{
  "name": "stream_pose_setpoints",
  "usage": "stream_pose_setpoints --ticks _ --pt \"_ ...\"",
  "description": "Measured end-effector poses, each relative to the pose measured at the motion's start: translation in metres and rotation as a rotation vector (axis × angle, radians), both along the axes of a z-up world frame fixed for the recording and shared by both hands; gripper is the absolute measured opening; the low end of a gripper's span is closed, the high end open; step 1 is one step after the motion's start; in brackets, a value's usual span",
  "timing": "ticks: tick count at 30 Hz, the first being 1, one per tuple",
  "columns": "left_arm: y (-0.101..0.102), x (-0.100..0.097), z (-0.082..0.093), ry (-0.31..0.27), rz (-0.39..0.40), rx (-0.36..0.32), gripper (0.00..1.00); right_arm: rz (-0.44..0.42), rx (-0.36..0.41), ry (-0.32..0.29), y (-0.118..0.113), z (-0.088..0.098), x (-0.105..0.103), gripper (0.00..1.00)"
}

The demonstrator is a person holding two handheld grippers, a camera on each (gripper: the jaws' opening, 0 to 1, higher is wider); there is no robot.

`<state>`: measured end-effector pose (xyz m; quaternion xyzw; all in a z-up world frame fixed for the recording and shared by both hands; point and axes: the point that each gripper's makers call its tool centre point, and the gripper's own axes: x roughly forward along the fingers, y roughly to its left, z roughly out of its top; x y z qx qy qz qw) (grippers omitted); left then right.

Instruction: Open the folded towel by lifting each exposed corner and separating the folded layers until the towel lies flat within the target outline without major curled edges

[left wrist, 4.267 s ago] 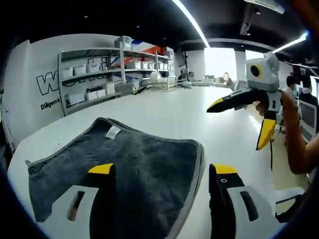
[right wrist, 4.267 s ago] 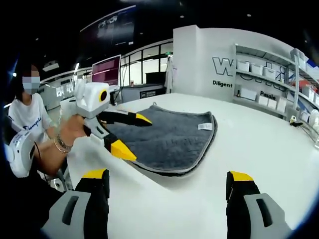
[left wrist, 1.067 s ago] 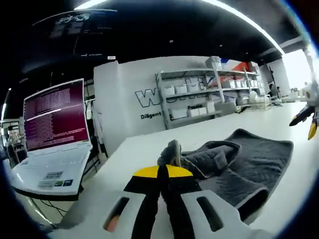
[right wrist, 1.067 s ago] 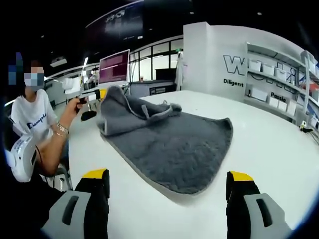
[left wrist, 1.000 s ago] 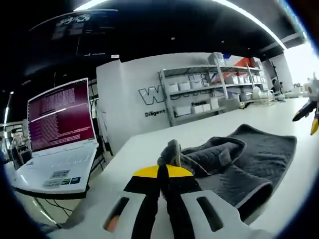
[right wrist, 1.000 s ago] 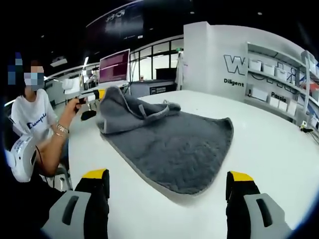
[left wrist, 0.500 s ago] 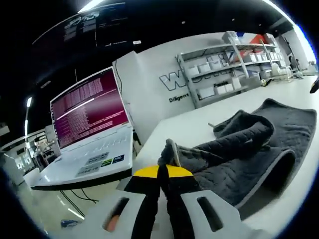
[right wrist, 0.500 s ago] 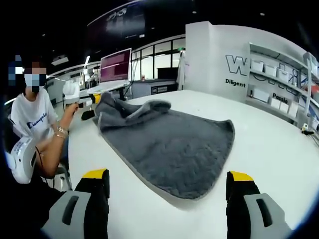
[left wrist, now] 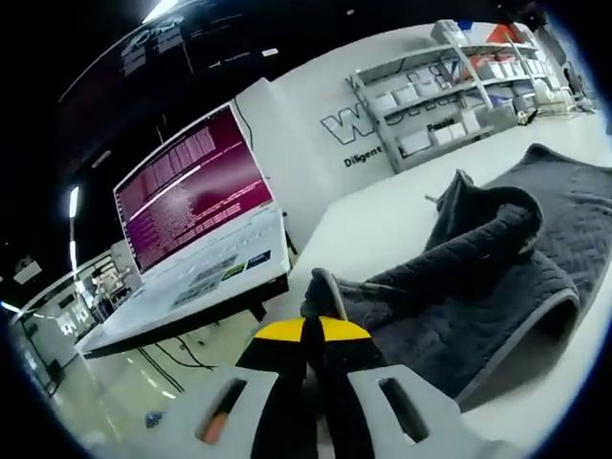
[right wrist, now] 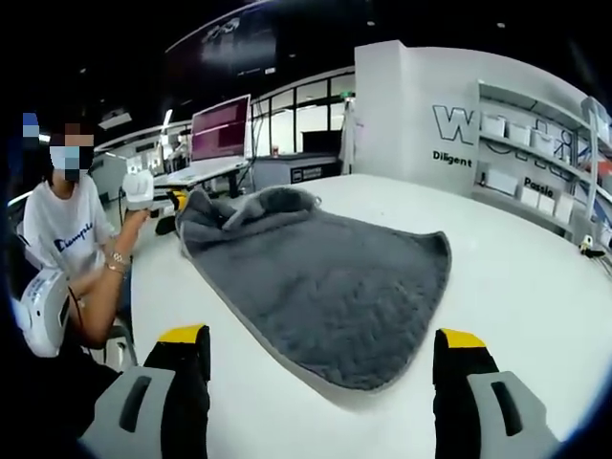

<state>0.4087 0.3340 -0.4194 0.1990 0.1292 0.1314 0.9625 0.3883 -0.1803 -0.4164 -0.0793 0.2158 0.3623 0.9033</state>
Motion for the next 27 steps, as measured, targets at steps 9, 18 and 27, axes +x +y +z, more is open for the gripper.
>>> stream_pose_setpoints --ticks 9,18,27 --pt "-0.025 -0.002 -0.002 -0.050 -0.166 -0.236 0.21 0.014 -0.002 0.000 0.004 0.003 0.003 0.99" --pt "-0.036 -0.009 0.006 -0.070 -0.231 -0.298 0.39 0.007 -0.004 -0.001 0.003 0.005 0.004 0.99" --pt "-0.066 -0.018 0.023 -0.103 -0.314 -0.366 0.70 0.005 -0.010 -0.002 0.002 0.016 0.014 0.99"
